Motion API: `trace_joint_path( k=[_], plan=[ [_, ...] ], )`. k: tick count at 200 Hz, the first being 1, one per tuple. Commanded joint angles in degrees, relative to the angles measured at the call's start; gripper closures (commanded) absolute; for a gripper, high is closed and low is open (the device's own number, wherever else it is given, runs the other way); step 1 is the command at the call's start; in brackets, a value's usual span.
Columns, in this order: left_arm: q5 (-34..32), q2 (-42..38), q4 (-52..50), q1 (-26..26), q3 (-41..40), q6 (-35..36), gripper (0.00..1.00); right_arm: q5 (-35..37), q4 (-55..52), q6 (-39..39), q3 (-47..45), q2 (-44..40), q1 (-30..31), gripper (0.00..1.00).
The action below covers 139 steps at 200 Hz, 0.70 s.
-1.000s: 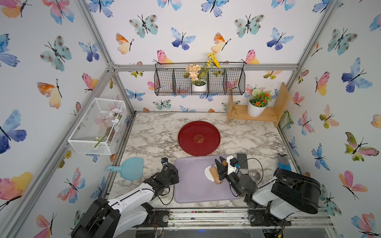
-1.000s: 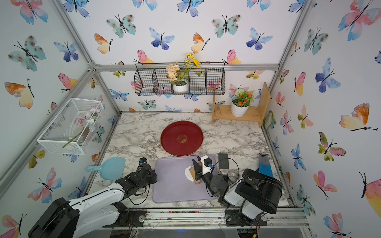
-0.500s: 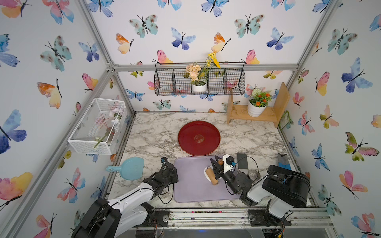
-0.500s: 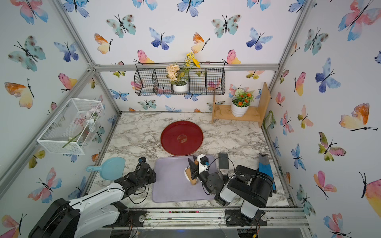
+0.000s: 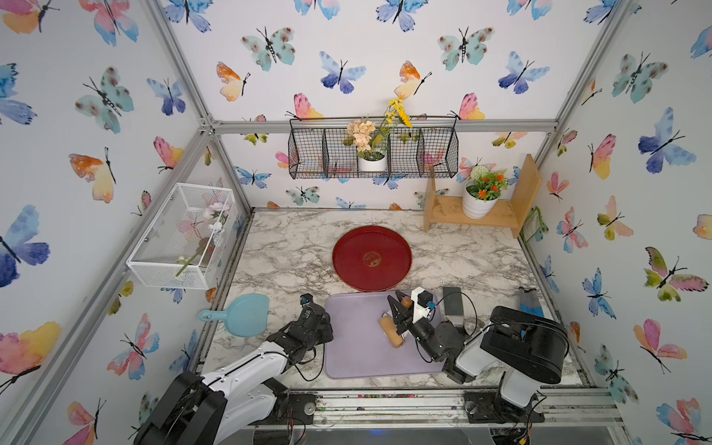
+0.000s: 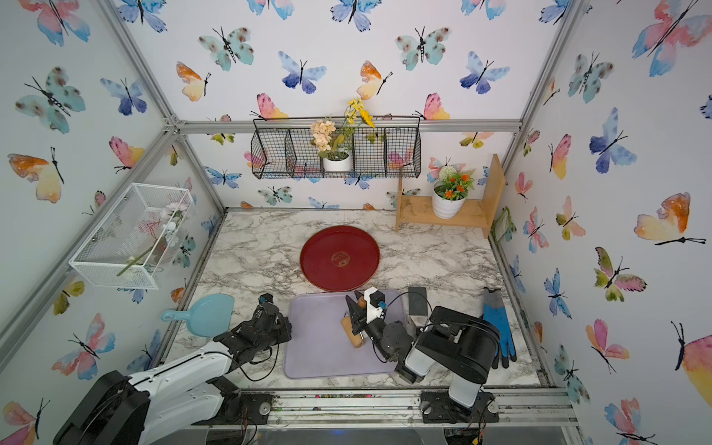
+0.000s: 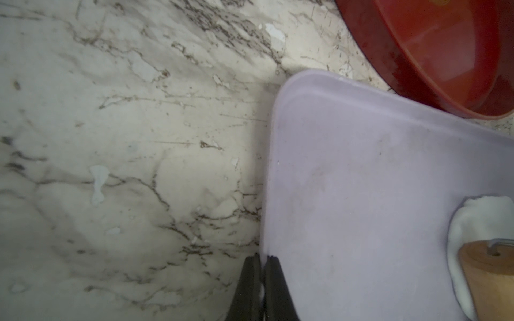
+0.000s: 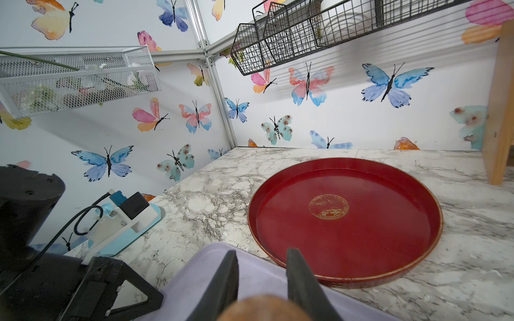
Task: Roll out the dumpling wrappers from the dough
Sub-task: Flatten out the dough on the work surface.
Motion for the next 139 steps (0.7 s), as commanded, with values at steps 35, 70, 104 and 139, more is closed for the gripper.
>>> trace_joint_path(
  k=[35,70,104,139],
  plan=[
    [-1.3,-0.6,0.1,1.1,0.1,-2.1,1.00,-3.3,-11.6,1.9,-0.4,4.3,1.5,0.98],
    [-1.3,-0.8,0.0,1.2,0.1,-2.1,1.00,-3.6,-11.7,2.2,0.3,5.2,1.8,0.98],
    [-1.4,-0.8,-0.1,1.4,0.2,-1.9,1.00,-2.0,-11.5,2.3,0.6,5.4,1.9,0.98],
    [-1.4,-0.7,-0.2,1.9,0.5,-1.7,1.00,4.4,-12.8,3.8,0.8,1.5,1.9,0.98]
  ],
)
